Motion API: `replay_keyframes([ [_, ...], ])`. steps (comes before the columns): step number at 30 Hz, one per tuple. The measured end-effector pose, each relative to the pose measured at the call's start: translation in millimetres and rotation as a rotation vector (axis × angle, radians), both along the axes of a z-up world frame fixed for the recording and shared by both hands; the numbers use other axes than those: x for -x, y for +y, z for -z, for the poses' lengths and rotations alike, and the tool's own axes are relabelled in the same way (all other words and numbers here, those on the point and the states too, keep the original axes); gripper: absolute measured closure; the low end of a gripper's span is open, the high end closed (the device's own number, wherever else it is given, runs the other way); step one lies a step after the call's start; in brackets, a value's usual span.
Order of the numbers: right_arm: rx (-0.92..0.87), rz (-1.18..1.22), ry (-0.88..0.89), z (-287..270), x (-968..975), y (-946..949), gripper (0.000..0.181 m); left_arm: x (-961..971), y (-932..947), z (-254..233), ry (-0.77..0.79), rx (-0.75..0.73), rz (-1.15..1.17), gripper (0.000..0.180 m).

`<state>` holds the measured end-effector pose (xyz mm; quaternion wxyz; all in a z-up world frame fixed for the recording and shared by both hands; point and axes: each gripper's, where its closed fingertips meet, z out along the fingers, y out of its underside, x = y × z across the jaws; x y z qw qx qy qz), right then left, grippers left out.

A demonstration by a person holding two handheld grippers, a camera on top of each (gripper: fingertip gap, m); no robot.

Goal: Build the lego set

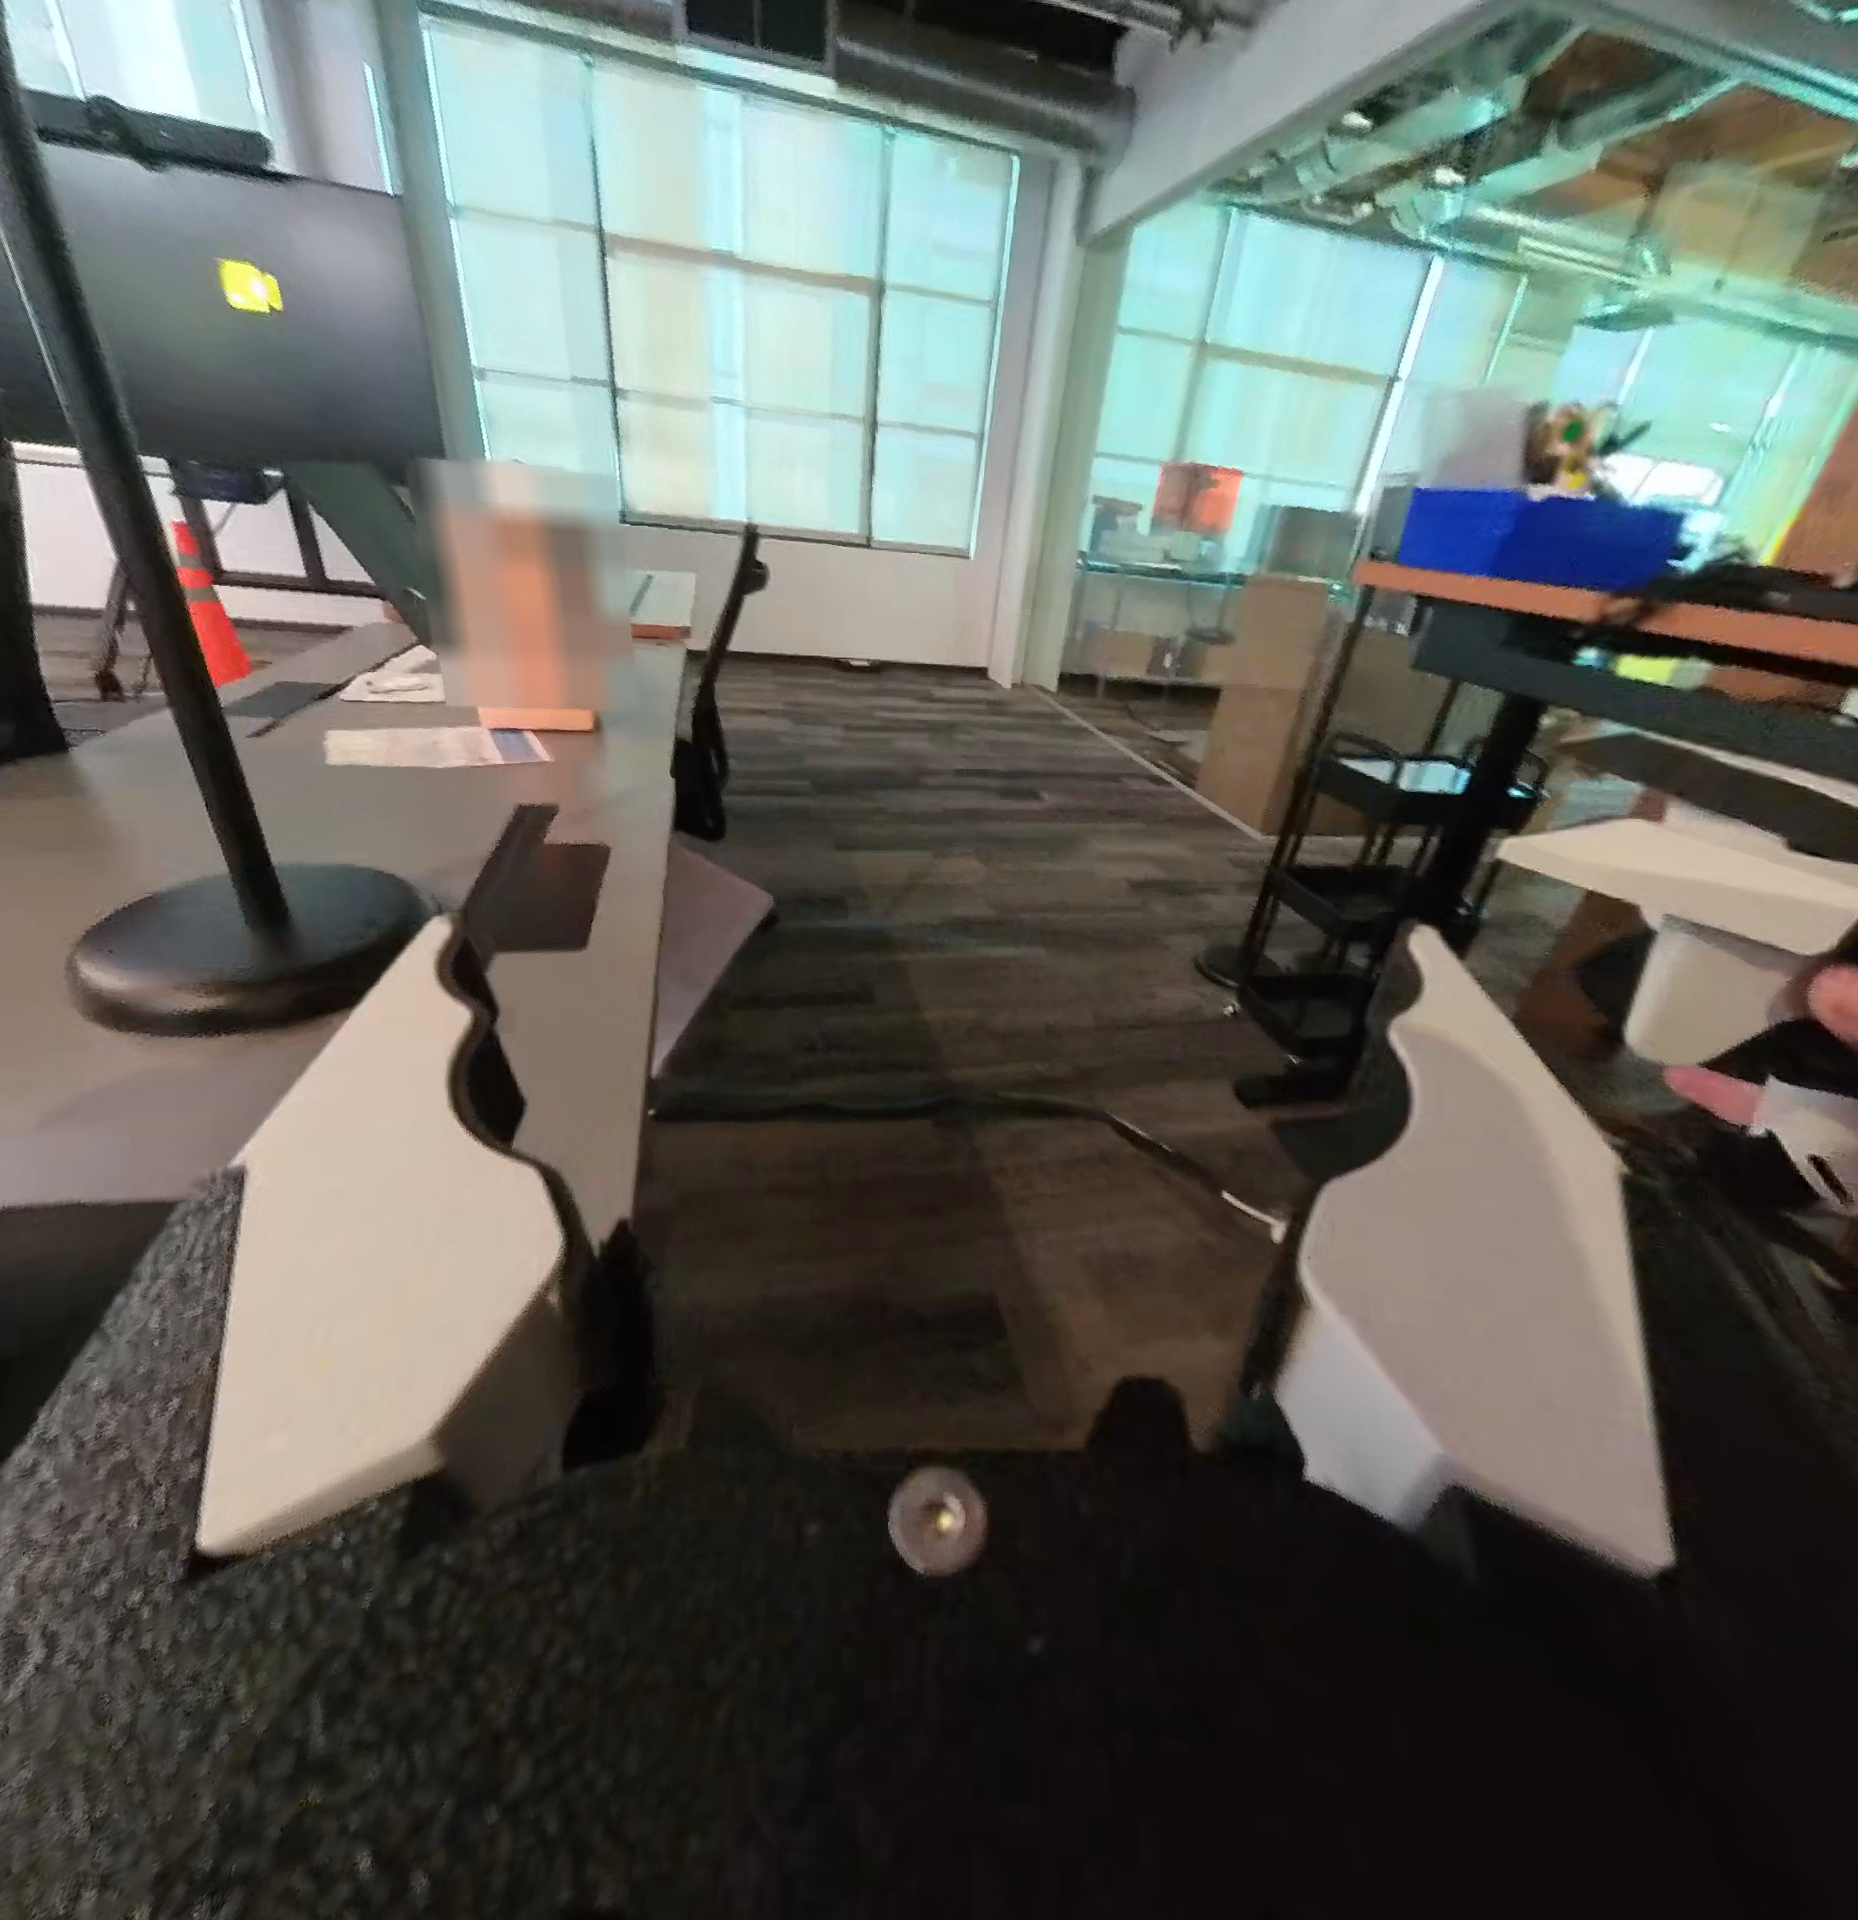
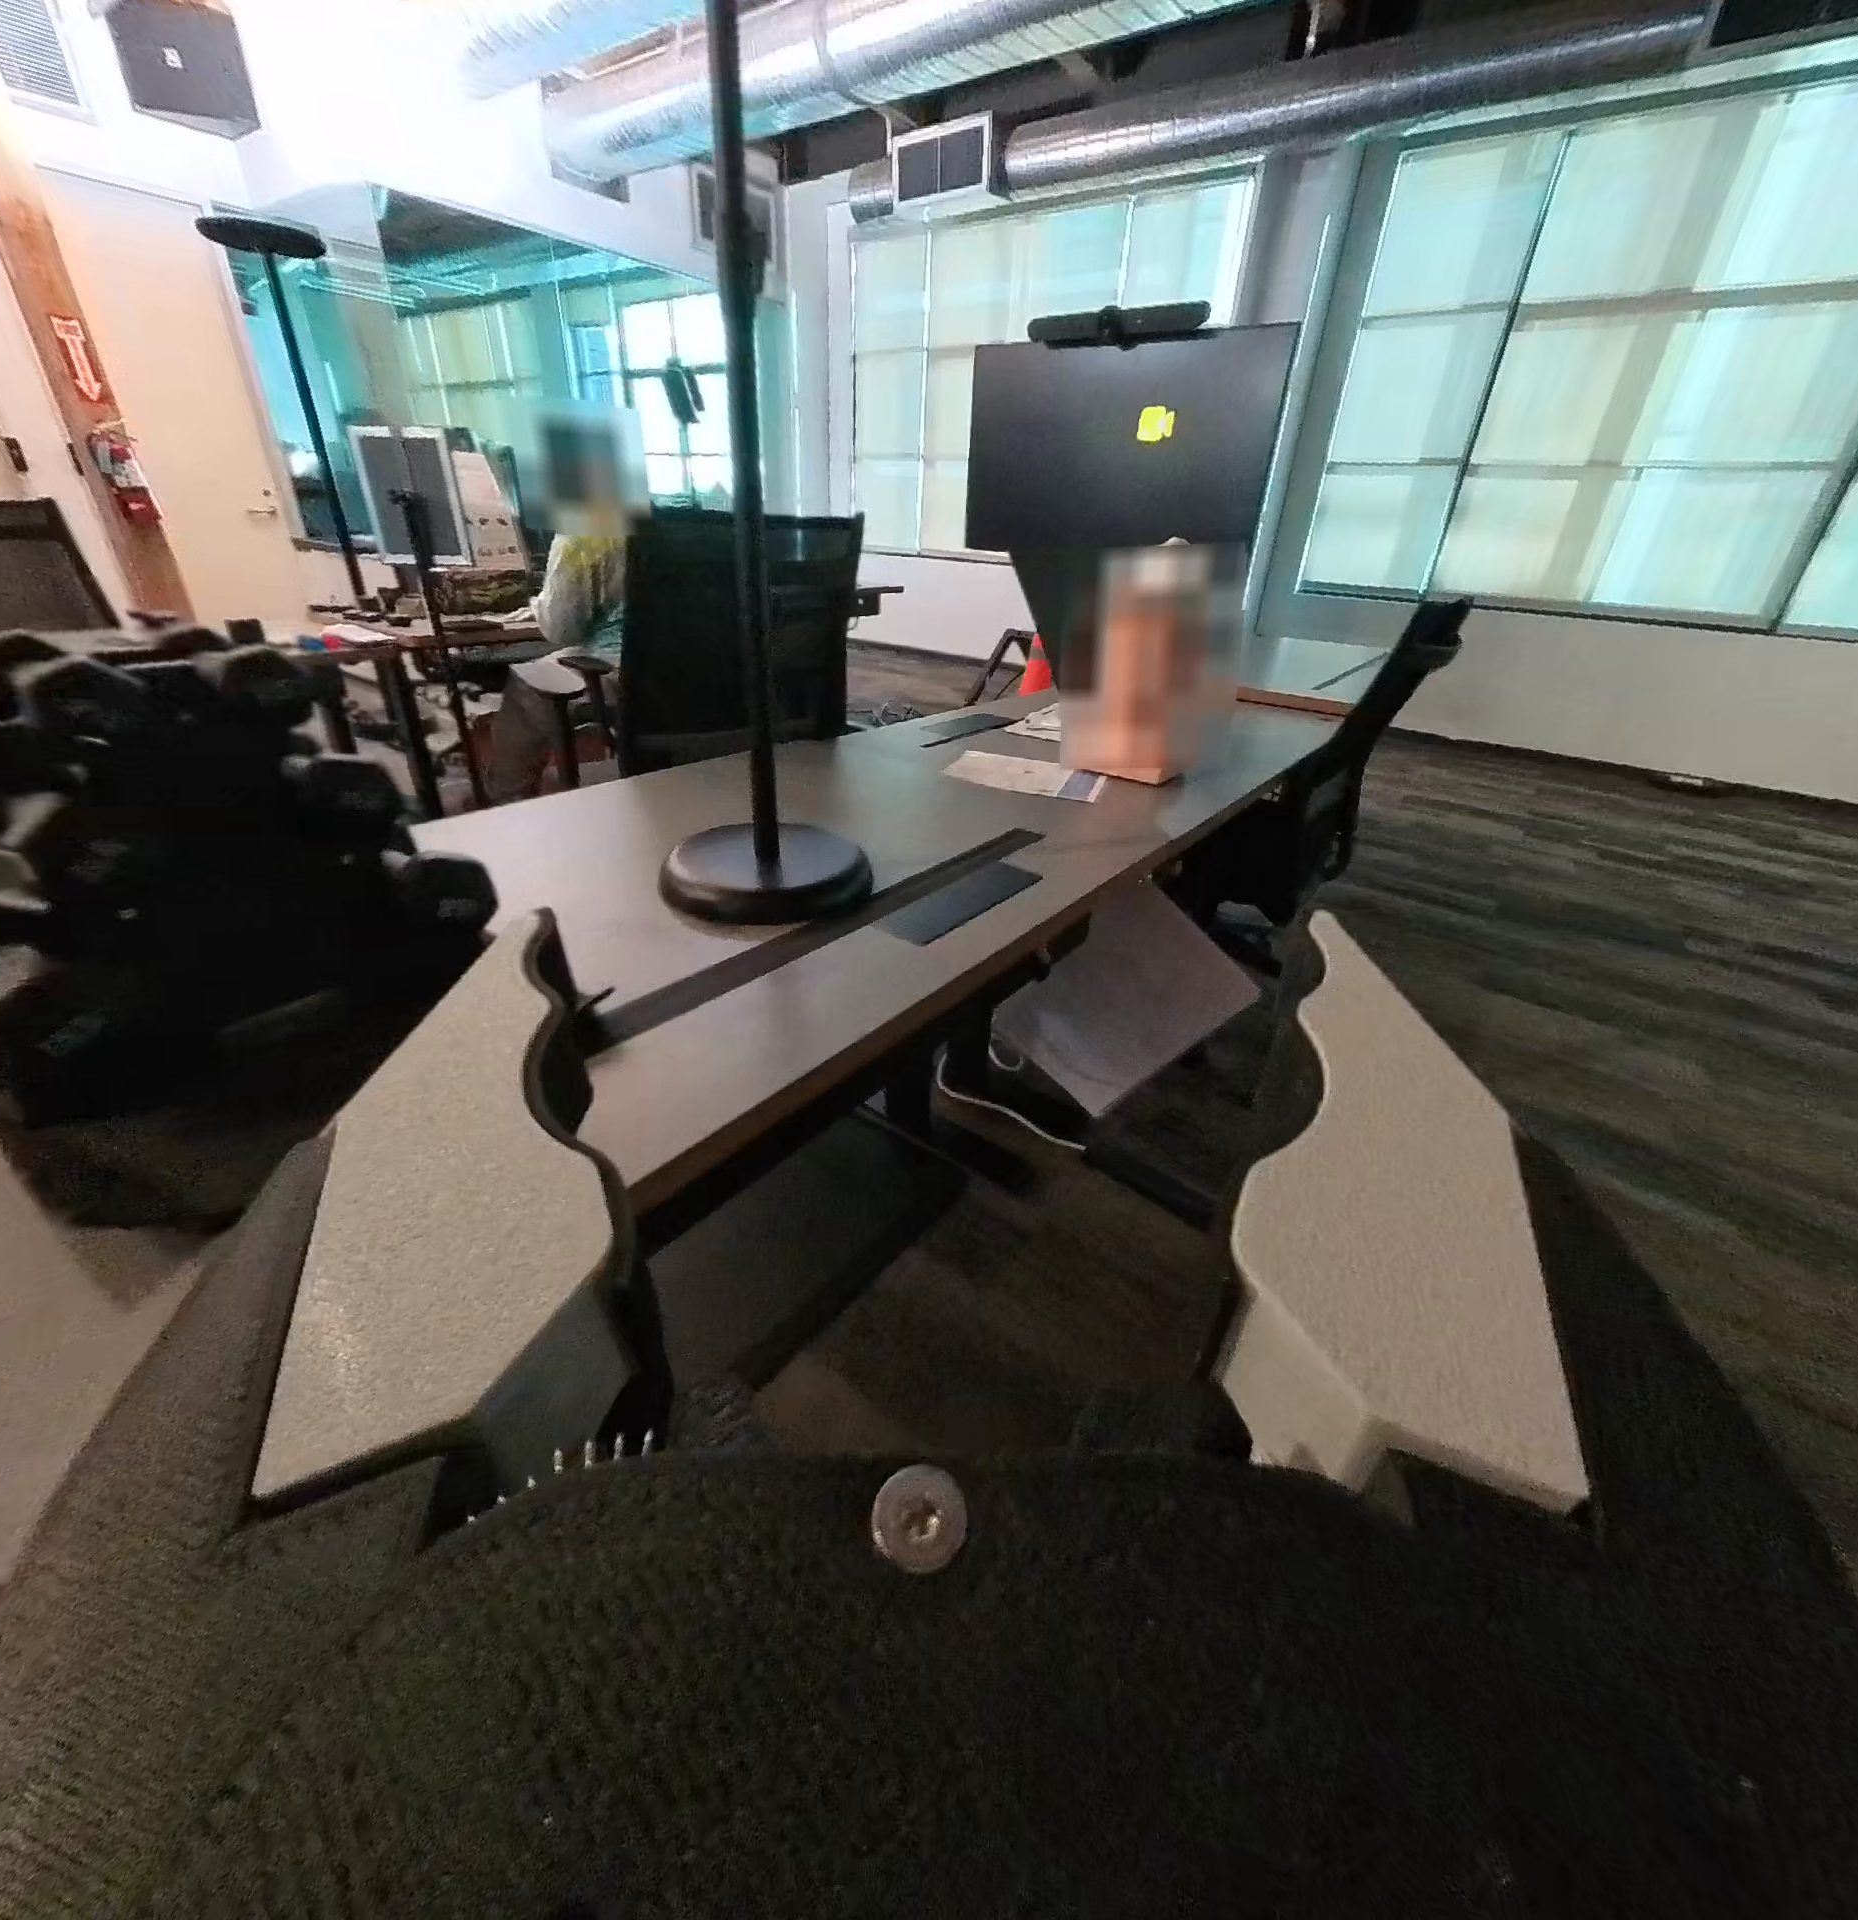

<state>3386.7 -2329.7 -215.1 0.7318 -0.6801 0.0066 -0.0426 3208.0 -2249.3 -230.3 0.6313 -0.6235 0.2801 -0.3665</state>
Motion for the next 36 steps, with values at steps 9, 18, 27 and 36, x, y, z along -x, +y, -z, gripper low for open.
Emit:
replay_keyframes([
  [9,-0.015,0.116,-0.065,-32,-120,135,0.05,-125,161,-22,-0.009,-0.004,0.111,0.021],
  [18,0.044,0.232,-0.078,-6,-294,240,0.051,-304,276,-2,-0.017,-0.007,0.236,0.021],
  [27,0.023,0.196,-0.138,-33,-461,392,0.052,-480,417,-22,-0.021,-0.032,0.233,0.021],
  [36,0.056,-0.041,-0.06,21,-502,590,0.052,-478,623,22,0.005,0.049,-0.09,0.027],
])
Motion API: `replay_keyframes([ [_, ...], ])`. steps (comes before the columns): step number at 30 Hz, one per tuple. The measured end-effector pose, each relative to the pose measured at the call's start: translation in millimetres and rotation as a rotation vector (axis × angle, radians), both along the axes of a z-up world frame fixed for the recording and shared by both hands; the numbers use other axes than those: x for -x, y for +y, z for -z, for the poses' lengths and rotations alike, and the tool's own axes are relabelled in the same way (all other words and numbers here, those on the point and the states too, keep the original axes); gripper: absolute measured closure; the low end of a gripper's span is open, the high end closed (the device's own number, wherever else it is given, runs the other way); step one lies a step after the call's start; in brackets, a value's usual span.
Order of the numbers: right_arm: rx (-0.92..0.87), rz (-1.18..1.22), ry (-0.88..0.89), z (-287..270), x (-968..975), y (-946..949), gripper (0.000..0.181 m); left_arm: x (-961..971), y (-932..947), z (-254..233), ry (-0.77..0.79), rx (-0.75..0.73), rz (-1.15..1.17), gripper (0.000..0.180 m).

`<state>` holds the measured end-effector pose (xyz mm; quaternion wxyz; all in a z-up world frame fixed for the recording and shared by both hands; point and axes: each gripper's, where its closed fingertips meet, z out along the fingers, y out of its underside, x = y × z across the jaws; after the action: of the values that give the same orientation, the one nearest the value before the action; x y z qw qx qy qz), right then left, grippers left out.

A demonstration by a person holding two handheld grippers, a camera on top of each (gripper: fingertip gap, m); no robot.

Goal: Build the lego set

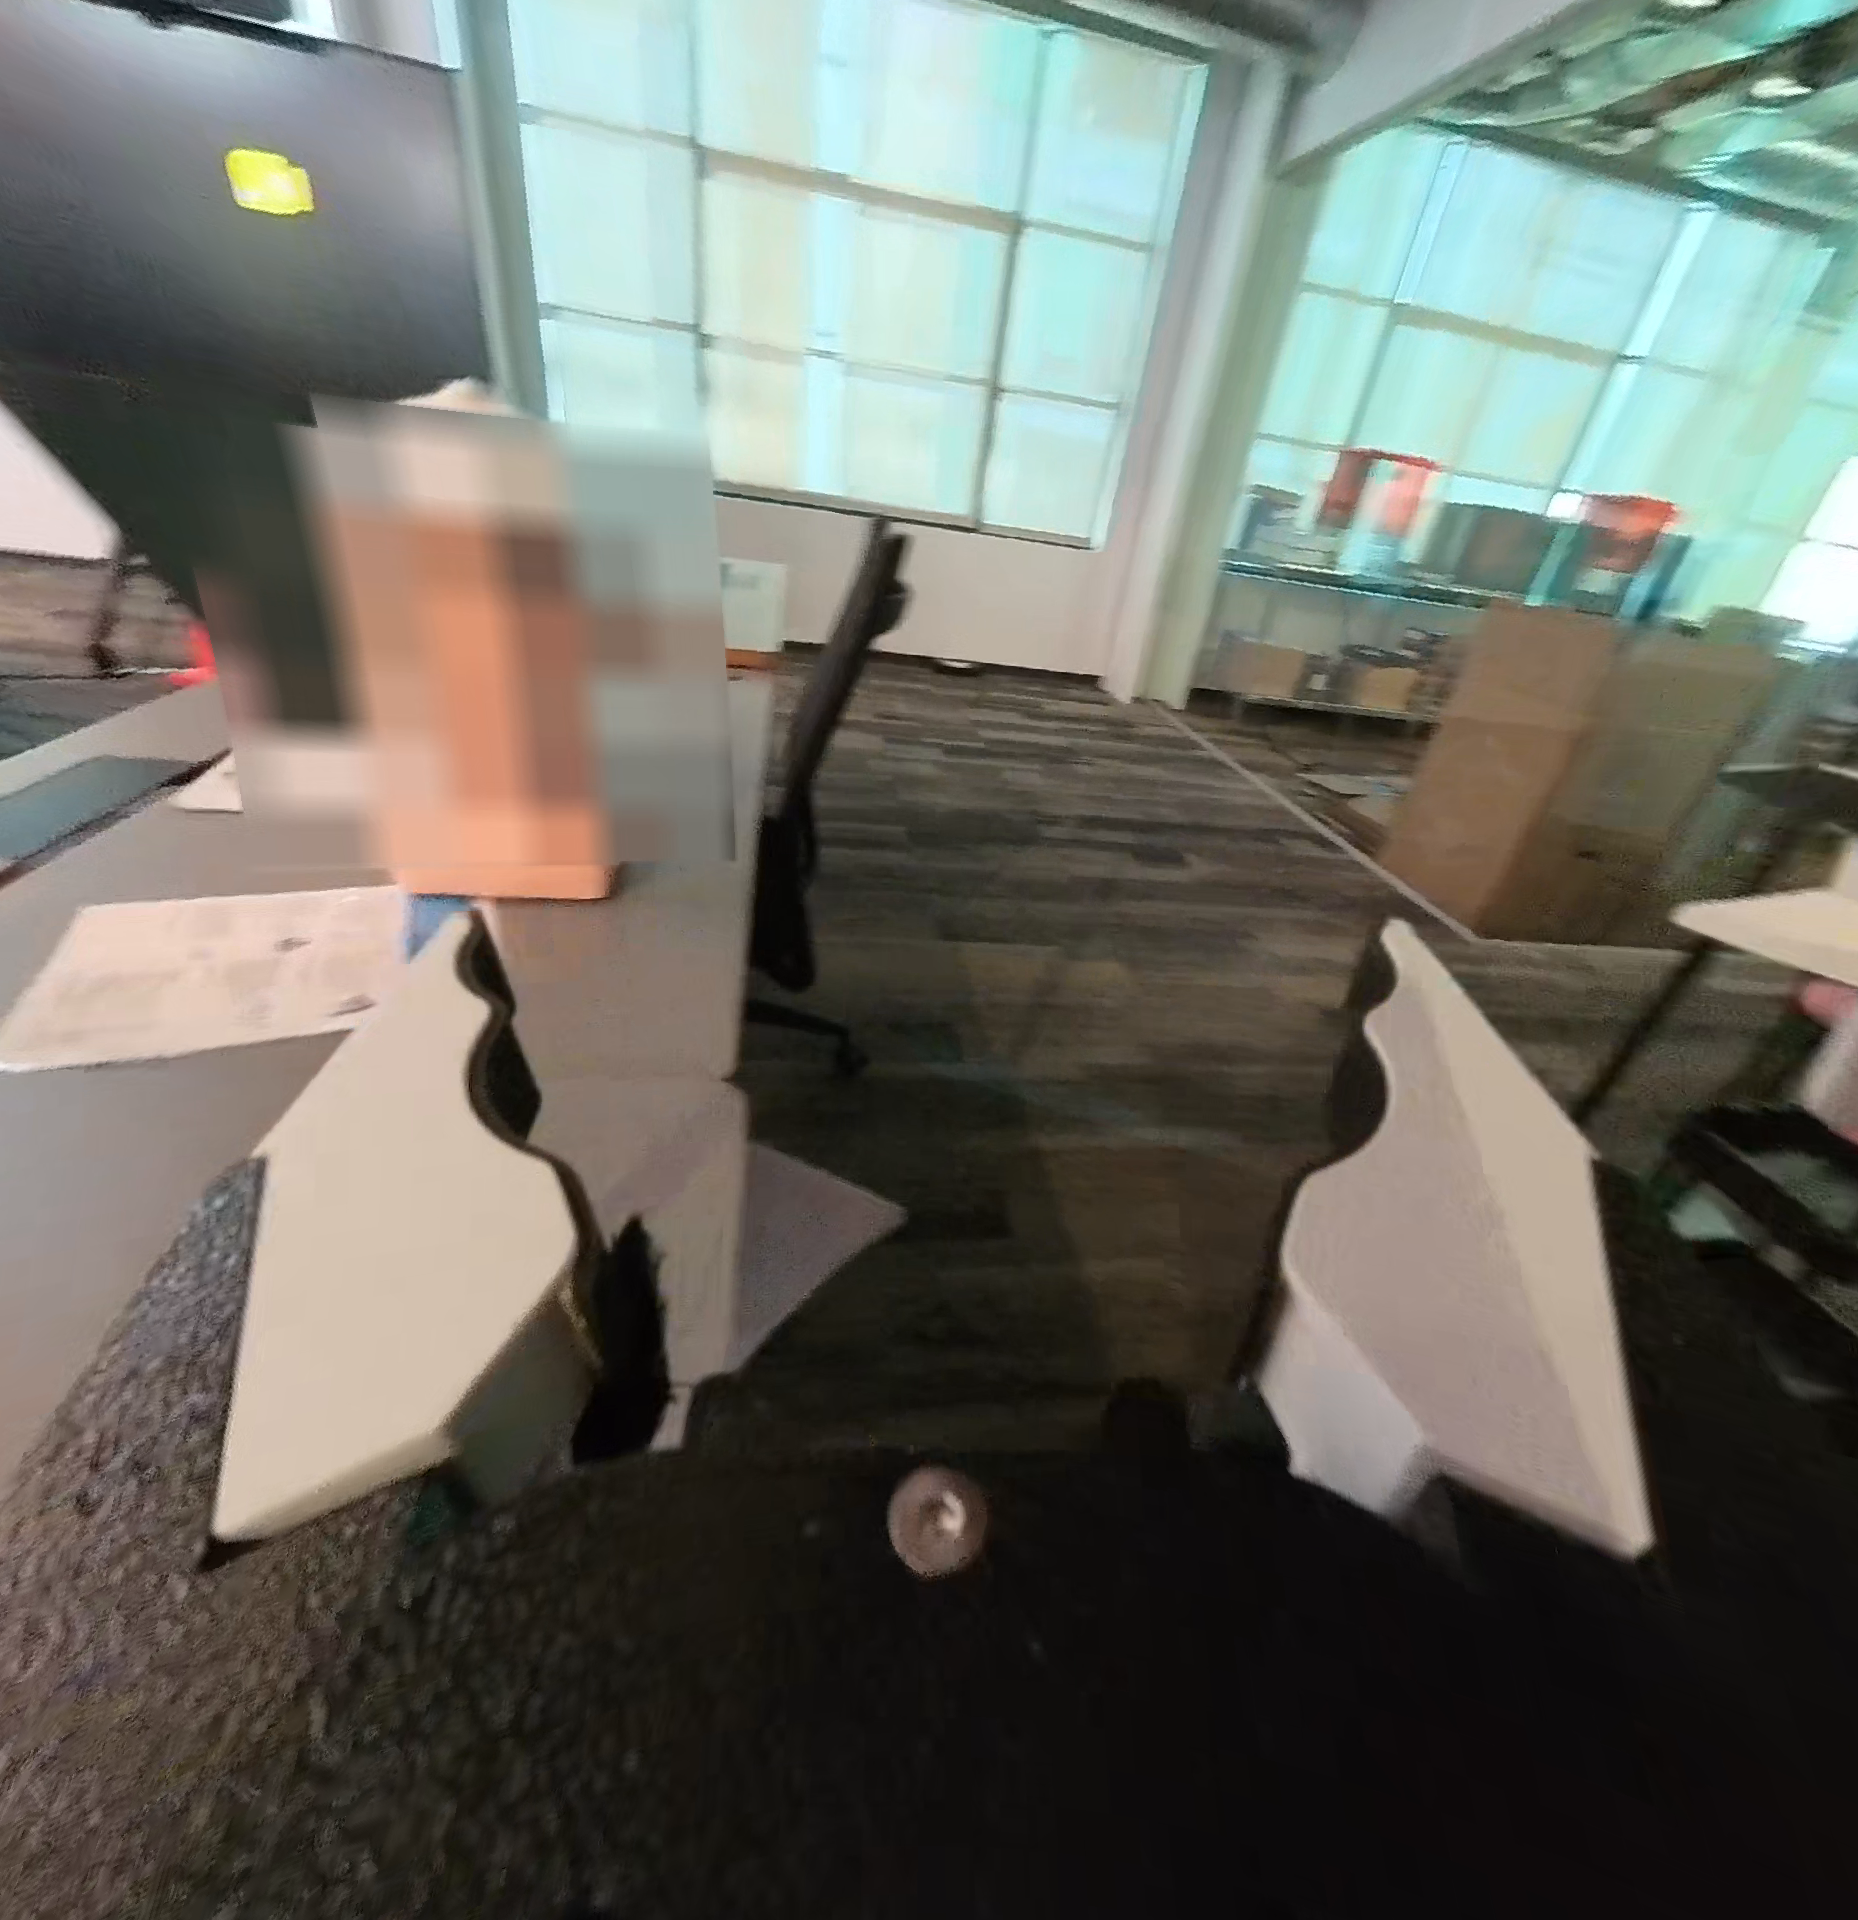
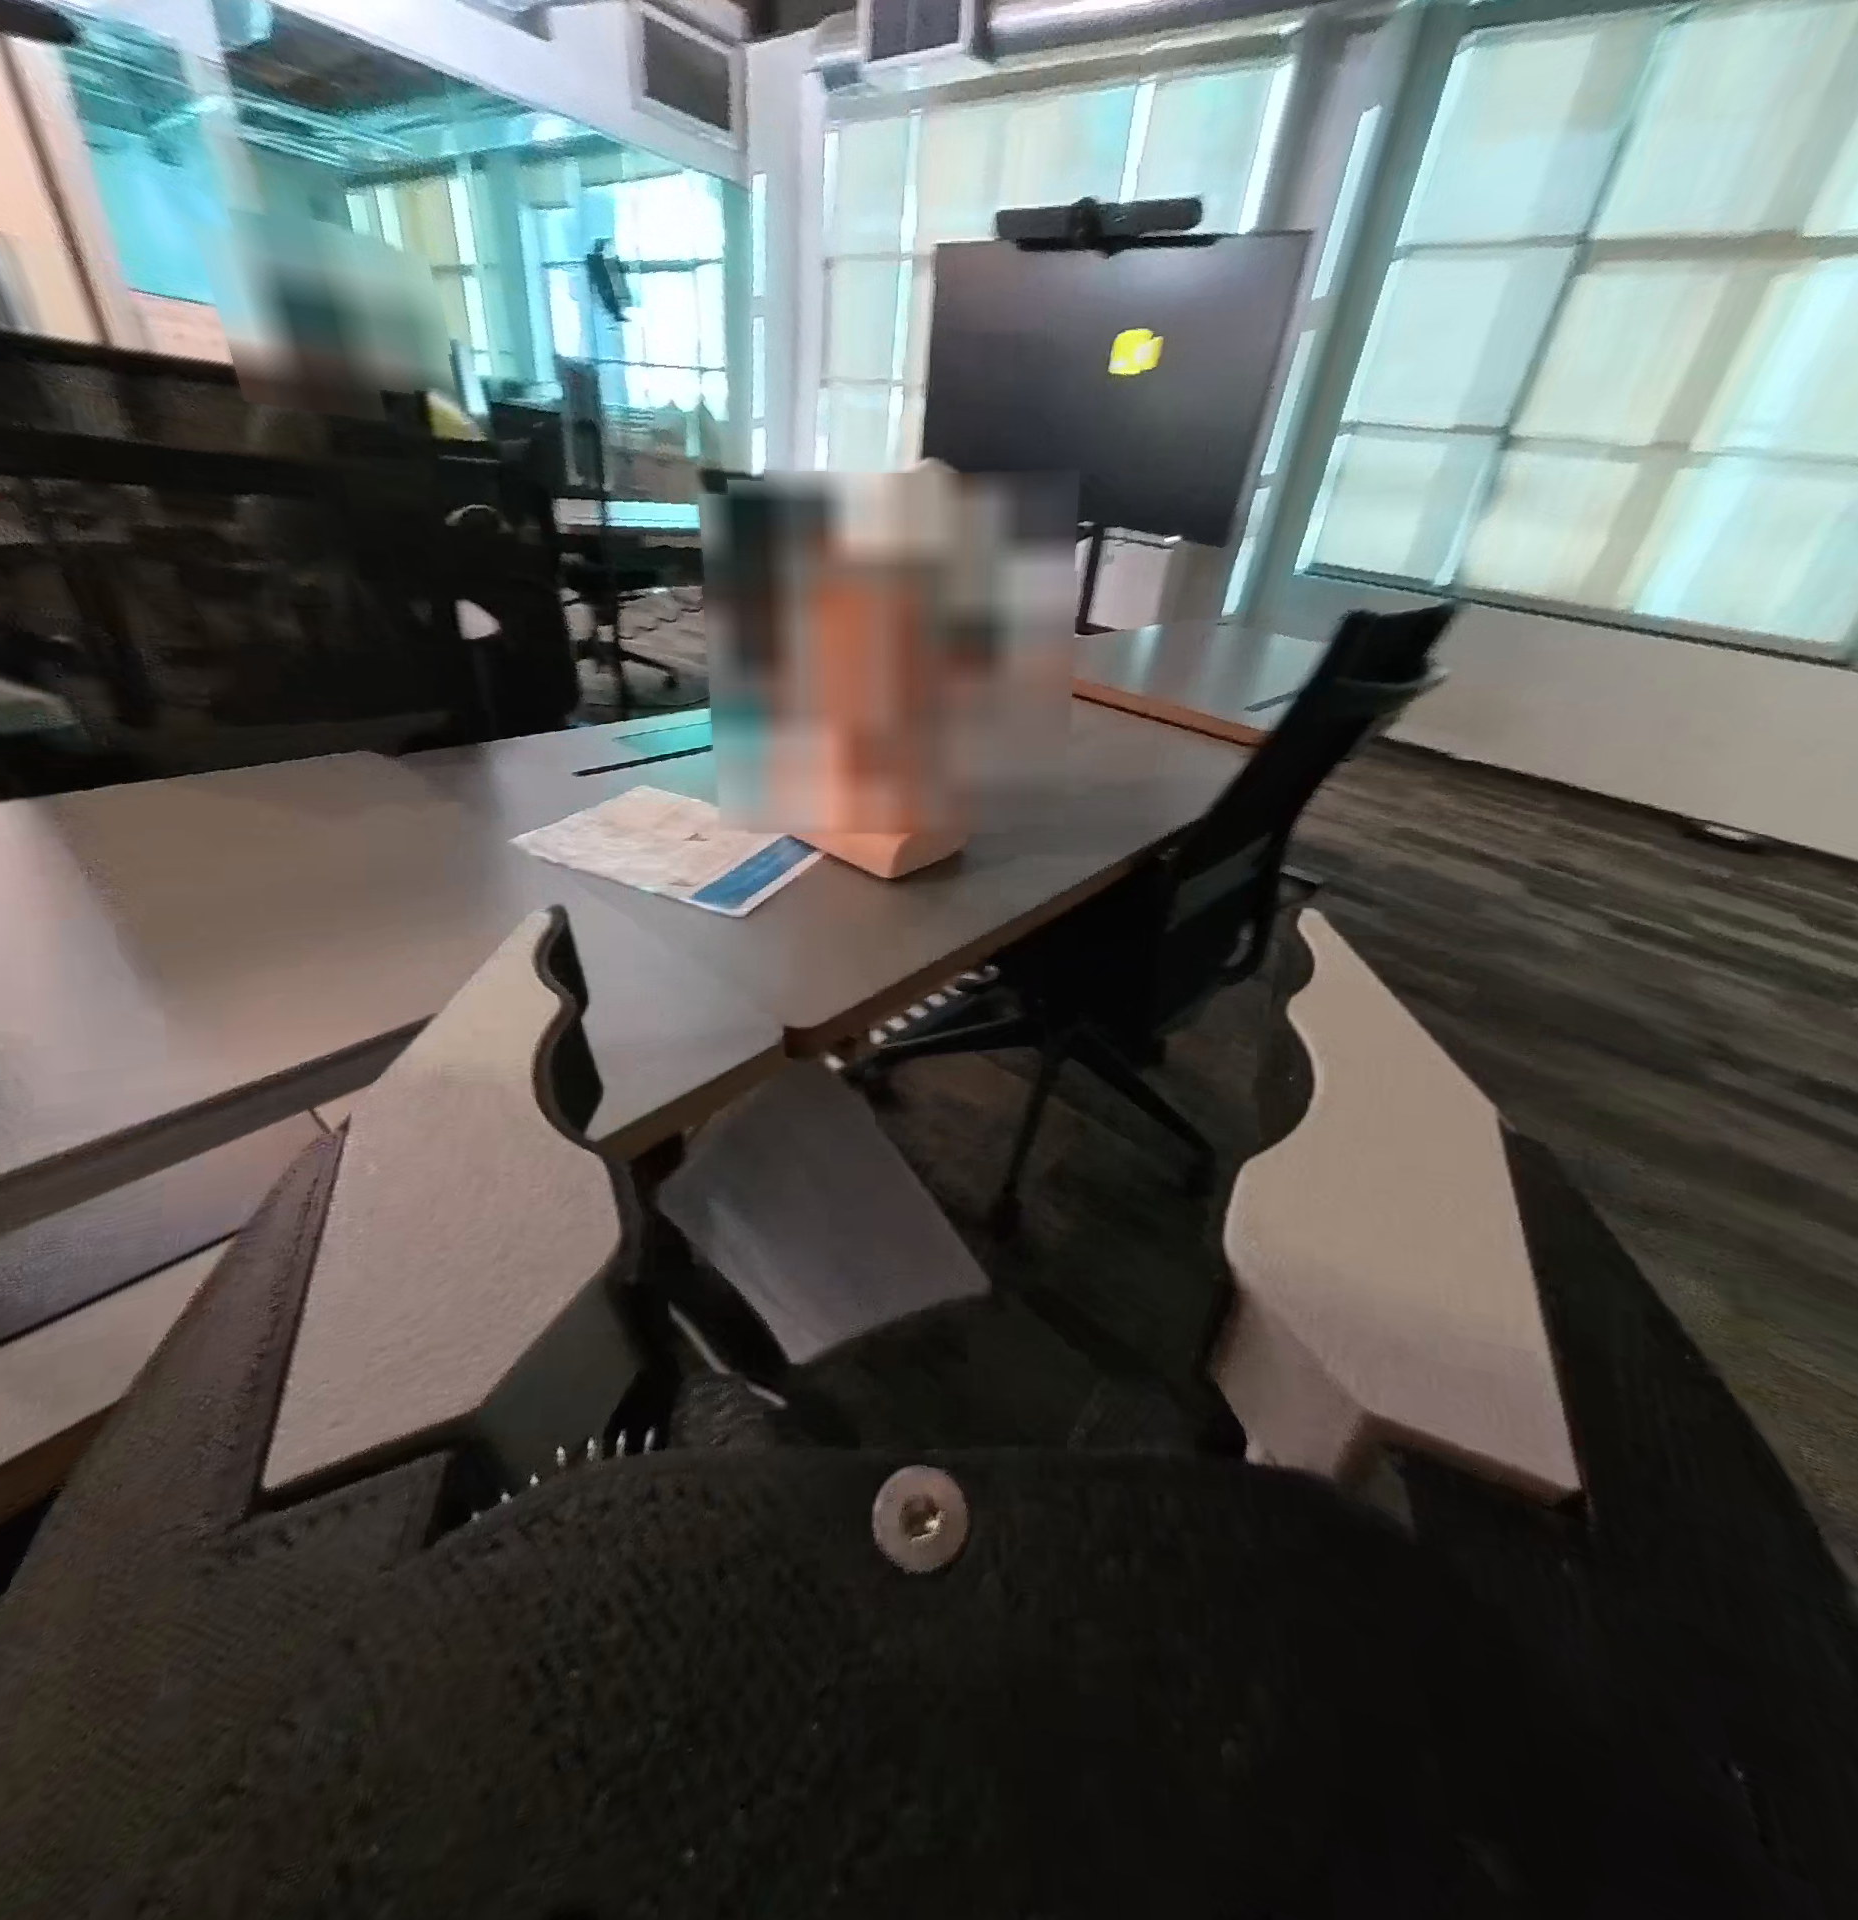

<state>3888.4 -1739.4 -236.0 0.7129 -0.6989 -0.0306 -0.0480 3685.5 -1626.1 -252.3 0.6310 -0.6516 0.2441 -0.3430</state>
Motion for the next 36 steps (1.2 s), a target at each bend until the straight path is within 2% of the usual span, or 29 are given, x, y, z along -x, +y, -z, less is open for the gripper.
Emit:
replay_keyframes([
  [4,0.077,-0.161,-0.047,28,7,109,0.052,22,110,35,0.019,0.066,-0.145,0.047],
  [7,0.193,-0.314,-0.075,45,21,191,0.054,22,173,70,0.016,0.255,-0.15,0.059],
  [9,0.22,-0.396,-0.121,55,31,238,0.057,18,205,81,-0.008,0.308,-0.138,0.068],
  [16,0.391,-0.639,-0.251,120,65,365,0.072,41,302,135,0.166,0.383,-0.269,0.08],
  [20,0.451,-0.75,-0.317,154,72,434,0.083,69,376,165,0.221,0.501,-0.31,0.088],
  [23,0.522,-0.832,-0.307,183,78,483,0.101,81,426,193,0.278,0.65,-0.287,0.087],
  [27,0.603,-0.95,-0.349,227,96,530,0.111,98,491,227,0.403,0.705,-0.269,0.084],
  [31,0.666,-1.015,-0.397,262,114,561,0.124,113,523,271,0.497,0.859,-0.255,0.064],
  [36,0.735,-1.066,-0.361,289,129,583,0.13,112,545,293,0.553,0.907,-0.196,0.067],
])
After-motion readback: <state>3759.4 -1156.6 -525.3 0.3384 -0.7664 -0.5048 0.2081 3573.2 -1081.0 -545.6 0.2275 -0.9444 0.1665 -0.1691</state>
